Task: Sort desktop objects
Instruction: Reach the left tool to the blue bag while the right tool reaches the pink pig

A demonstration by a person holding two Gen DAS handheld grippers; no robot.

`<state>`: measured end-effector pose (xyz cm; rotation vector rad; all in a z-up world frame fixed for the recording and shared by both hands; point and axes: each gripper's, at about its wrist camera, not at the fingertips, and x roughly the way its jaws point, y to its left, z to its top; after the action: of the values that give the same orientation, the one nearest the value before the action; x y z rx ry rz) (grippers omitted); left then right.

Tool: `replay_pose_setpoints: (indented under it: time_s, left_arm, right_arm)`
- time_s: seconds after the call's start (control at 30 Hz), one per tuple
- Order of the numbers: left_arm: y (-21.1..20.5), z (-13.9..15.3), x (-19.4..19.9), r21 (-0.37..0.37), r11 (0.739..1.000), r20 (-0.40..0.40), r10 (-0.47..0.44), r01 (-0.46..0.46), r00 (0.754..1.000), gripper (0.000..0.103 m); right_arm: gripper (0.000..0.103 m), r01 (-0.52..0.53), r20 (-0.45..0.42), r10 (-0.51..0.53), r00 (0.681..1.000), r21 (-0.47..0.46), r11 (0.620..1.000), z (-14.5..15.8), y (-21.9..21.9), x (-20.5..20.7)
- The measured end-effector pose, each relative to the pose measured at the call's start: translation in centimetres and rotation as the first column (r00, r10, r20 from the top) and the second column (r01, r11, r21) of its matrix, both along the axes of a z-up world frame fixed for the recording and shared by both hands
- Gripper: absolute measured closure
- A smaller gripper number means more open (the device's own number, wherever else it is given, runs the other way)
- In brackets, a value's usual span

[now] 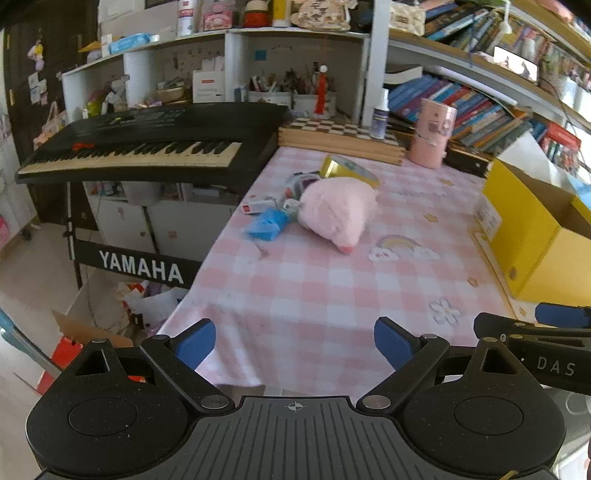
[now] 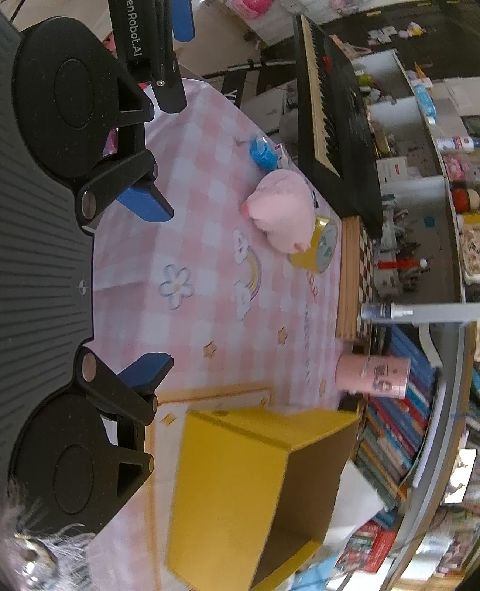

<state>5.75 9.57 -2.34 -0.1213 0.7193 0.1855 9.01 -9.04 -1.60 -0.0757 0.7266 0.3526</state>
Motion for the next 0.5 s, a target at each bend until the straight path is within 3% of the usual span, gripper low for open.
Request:
replay_pose_setpoints:
  time_s: [0.27,0.5]
  left_arm:
    - [1.8,0.0,3.7,0.001,0.999,-0.004,0.055,-0.055,0.999,0.011]
    - [3.4,-0.7,7.5,0.058,0.994,-0.019,0.097,-0.096,0.995,0.027]
  right_arm:
    - [0.025,-0.073,-0.021,0.073,0.997,0.023,0.997,0.0,2.2,4.8]
    - [0.025,-0.099,-0.037,0.102,0.994,0.060,0.993,0.3,3.8,8.7]
